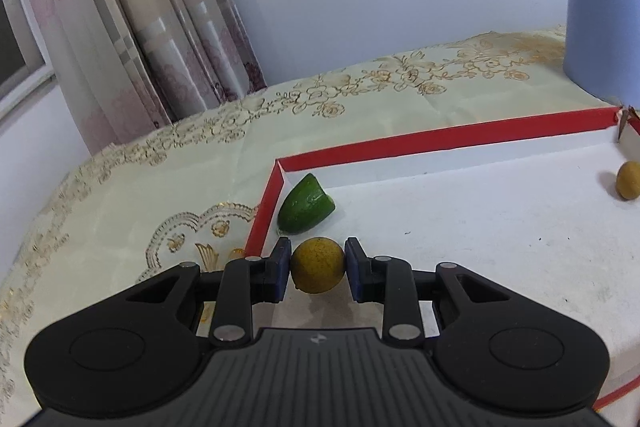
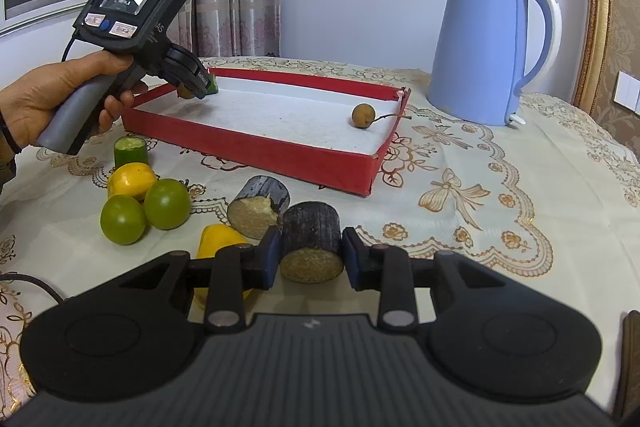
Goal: Organize fruits
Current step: 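Carry the lemon into the red tray and open the left gripper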
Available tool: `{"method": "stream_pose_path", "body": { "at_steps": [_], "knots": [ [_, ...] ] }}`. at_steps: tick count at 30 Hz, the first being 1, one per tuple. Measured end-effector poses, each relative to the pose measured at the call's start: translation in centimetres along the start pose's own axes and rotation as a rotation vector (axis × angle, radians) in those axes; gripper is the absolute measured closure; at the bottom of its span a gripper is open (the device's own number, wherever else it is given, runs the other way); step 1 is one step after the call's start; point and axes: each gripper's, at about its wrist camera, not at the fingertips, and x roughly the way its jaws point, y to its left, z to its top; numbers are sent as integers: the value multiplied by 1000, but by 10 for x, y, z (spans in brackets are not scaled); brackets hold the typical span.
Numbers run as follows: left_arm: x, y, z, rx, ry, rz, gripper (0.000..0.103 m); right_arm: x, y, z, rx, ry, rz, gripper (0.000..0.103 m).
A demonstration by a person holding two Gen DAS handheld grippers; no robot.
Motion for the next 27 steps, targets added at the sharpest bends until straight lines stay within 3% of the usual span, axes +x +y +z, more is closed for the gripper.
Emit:
{"method": "stream_pose_path", "body": {
  "at_steps": [8, 13, 19, 27],
  "knots": [
    [8, 6, -1, -26, 29, 4, 74, -1, 1, 0, 1, -1, -3, 72],
    [7, 10, -1, -53, 32, -29, 50, -1, 1, 0, 2, -2, -6, 72],
    [0, 4, -1, -33, 12, -19, 39, -1, 1, 0, 2, -3, -5, 72],
    [-12, 5, -3, -23, -2, -19, 38, 0, 1, 1, 5, -1, -5, 72]
  ]
}}
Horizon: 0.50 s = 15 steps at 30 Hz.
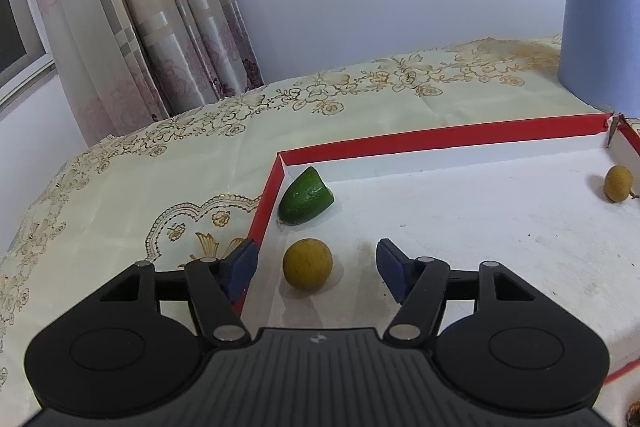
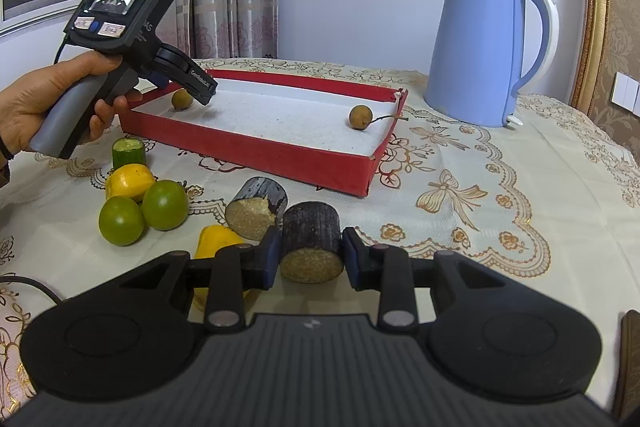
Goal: Organize fruits
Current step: 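Carry the lemon into the red tray and open the left gripper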
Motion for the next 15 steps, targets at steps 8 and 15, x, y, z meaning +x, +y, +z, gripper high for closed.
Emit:
{"method": "stream_pose_path", "body": {
  "at_steps": [8, 15],
  "knots": [
    [-53, 24, -25, -77, -18, 28, 19, -2, 0, 1, 2, -10, -15, 72],
    [-98, 50, -70, -204, -161, 70, 19, -3, -3, 2, 22, -14, -9, 72]
  ]
}}
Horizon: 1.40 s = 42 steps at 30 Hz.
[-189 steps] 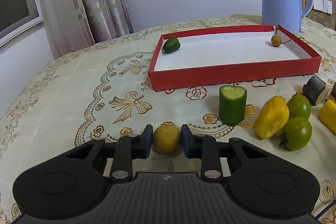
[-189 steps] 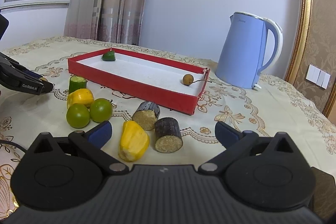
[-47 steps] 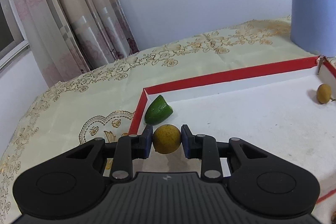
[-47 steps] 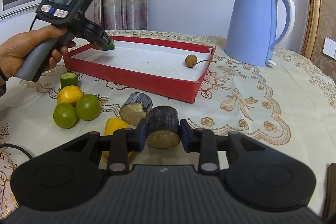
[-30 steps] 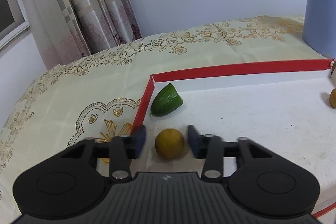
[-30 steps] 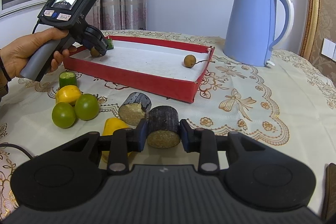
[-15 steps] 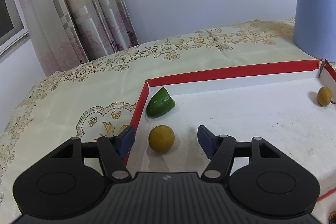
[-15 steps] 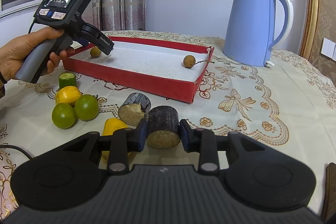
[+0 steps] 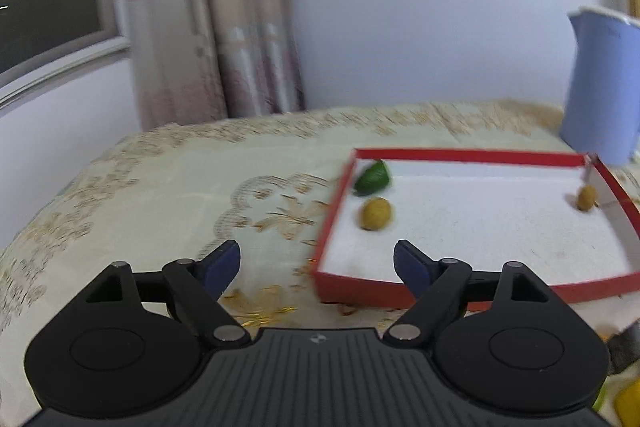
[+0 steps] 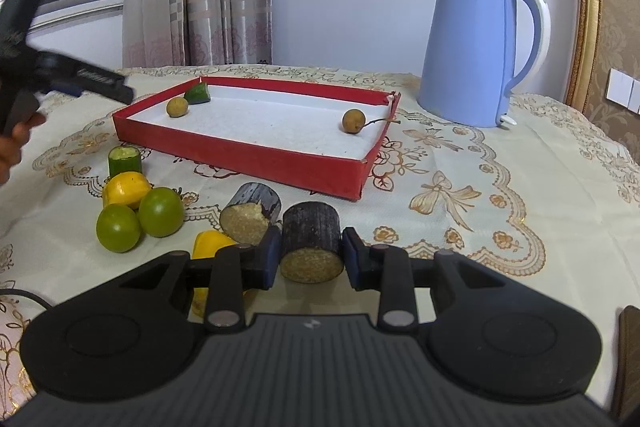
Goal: Organize fruits
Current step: 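Carry the lemon into the red tray and open the left gripper, then carry the dark sugarcane chunk into the red tray and open the right gripper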
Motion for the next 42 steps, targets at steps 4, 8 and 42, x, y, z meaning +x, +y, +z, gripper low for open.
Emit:
{"method": "stream_pose_path", "body": {
  "at_steps": [4, 8, 42],
  "knots": [
    [8, 12, -3, -11, 0, 48, 19, 1, 5, 9, -32, -6, 2, 72],
    [8, 23, -3, -63, -7, 27, 19, 6, 4, 29, -22, -50, -7, 72],
    [17, 13, -12, -7, 36, 34, 19, 138, -3, 135, -59, -10, -19, 72]
  ]
}}
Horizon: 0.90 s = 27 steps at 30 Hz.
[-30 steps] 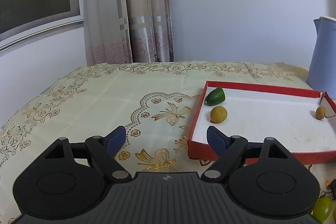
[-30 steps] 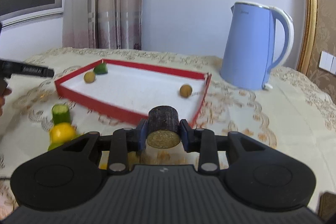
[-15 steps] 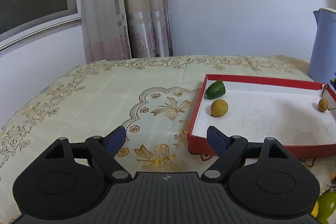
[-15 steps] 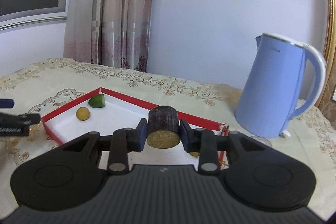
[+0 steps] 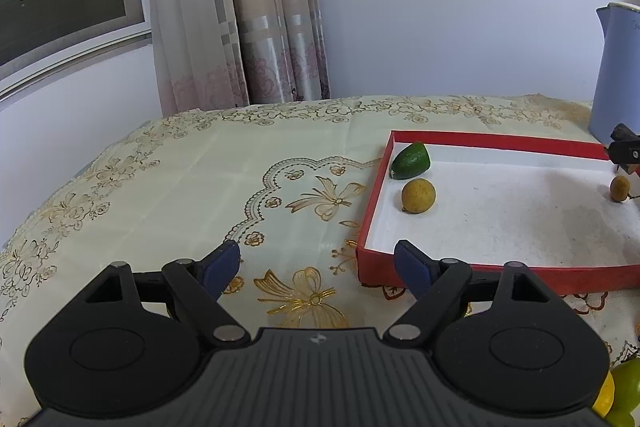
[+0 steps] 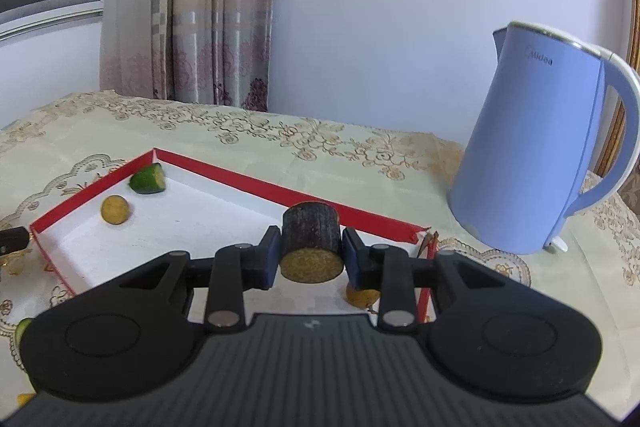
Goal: Organize fruits
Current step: 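Carry the dark sugarcane chunk into the red tray and open the right gripper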
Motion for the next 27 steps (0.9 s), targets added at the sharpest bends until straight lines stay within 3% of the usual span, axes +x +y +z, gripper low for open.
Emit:
{"method": "stream_pose_path", "body": {
  "at_steps": [27],
  "knots": [
    [5, -8, -4, 43, 10, 16, 18, 28, -9, -17, 31, 64, 57, 72]
  ]
}}
